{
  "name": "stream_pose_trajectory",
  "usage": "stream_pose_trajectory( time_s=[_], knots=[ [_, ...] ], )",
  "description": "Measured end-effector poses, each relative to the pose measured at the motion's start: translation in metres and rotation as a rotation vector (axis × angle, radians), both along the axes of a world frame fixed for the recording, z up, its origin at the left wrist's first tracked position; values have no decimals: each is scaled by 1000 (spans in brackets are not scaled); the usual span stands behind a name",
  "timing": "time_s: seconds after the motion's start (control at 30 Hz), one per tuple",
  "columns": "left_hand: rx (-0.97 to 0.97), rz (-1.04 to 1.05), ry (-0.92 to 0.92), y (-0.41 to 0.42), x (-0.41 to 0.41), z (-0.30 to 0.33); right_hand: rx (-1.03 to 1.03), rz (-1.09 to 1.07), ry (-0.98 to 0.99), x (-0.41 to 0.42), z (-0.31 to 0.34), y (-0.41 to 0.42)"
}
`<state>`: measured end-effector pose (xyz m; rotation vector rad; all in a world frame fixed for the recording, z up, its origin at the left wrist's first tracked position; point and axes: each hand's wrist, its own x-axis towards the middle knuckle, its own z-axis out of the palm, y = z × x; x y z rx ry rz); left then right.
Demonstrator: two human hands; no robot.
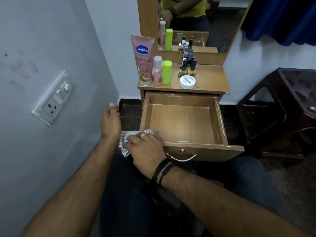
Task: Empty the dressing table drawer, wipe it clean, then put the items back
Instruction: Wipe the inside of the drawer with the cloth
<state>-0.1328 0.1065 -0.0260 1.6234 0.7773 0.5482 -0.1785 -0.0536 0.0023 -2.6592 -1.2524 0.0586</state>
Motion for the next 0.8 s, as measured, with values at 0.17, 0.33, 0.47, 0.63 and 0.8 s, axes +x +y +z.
stream_pose_trajectory(
  time_s=[0.17, 0.33, 0.47, 0.63, 0.8],
  knots=[
    [43, -67, 6, -14, 4, -5, 14, -76, -3, 4, -2, -52],
    [77, -92, 31, -20, 6, -4, 17, -150, -44, 0, -2, -63],
    [139, -107, 32, -23, 6, 1, -56, -77, 23, -4, 3, -24],
    [169, -153, 24, -38, 12, 2, -47, -125, 27, -3, 2, -42],
    [293, -244, 70, -52, 16, -3, -18, -240, -43, 1, -5, -104]
  ],
)
